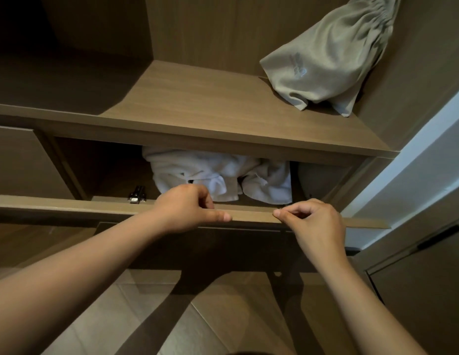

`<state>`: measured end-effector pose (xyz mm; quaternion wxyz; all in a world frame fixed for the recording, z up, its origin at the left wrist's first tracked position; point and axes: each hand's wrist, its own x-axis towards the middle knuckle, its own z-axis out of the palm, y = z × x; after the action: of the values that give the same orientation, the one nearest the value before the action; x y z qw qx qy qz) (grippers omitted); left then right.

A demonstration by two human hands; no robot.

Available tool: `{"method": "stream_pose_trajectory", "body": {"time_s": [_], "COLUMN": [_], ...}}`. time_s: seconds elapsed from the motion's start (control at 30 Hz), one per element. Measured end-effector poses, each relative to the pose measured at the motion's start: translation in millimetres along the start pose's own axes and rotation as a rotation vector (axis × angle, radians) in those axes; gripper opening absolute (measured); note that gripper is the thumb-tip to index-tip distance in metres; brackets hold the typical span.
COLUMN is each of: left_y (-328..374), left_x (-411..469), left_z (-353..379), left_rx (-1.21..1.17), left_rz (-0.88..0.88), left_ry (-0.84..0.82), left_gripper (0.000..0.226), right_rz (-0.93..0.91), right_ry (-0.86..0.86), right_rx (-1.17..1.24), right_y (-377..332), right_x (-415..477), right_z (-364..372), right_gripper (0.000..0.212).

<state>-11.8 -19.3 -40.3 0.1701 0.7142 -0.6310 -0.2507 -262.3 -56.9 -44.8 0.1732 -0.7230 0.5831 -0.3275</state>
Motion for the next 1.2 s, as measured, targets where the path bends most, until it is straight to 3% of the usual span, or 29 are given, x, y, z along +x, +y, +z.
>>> {"method": "stream_pose_trajectory", "body": {"time_s": [0.13,0.27,0.33,0.6,0.73,0.87,0.93,1.0,1.2], "left_y": [4.6,11.5,14.2,2.6,1.6,1.8,0.4,-2.5,-5.8], "left_x": [-2.8,4.3,9.3,16.2,25.2,32.2,33.1,35.2,35.5], "left_z": [12.1,33.7,48.4,103.8,130.2,160.0,173.7,182.8,190.1], "left_rx": [-0.038,-0.094,-0.061,0.102,0.147,0.235,0.262,0.268,0.366], "left_rz": [0.017,-0.02,-0.046,-0.095,-0.05,-0.068,-0.085,-0.082,-0.041], "left_ry": [-0.173,-0.217,-0.232,-0.356,-0.344,-0.384,-0.378,-0.373,-0.339], "left_gripper": [0.081,0.062,0.055,0.065,0.059,0.07,0.073,0.076,0.077], "right_rz": [0.128,0.188,0.214,0.349,0.527,0.686,0.732,0.712,0.703], "right_ry": [-0.039,0.028,-0.03,-0.18,-0.274,-0.319,-0.314,-0.34,-0.393], "right_rx": [-0.051,-0.176,-0.174,-0.344,-0.203,-0.084,-0.073,-0.056,0.054], "right_y": [10.9,36.6,52.6,134.6,174.7,200.6,212.9,222.7,244.6], "right_x": [-7.6,-12.1,-16.9,-38.8,-51.0,-45.7,-42.1,-42.5,-42.4], "right_z": [-2.4,-7.1,-5.3,15.0,29.3,47.9,56.2,60.1,53.1], "right_gripper": [0.024,0.039,0.046,0.069,0.101,0.124,0.113,0.089,0.054]}}
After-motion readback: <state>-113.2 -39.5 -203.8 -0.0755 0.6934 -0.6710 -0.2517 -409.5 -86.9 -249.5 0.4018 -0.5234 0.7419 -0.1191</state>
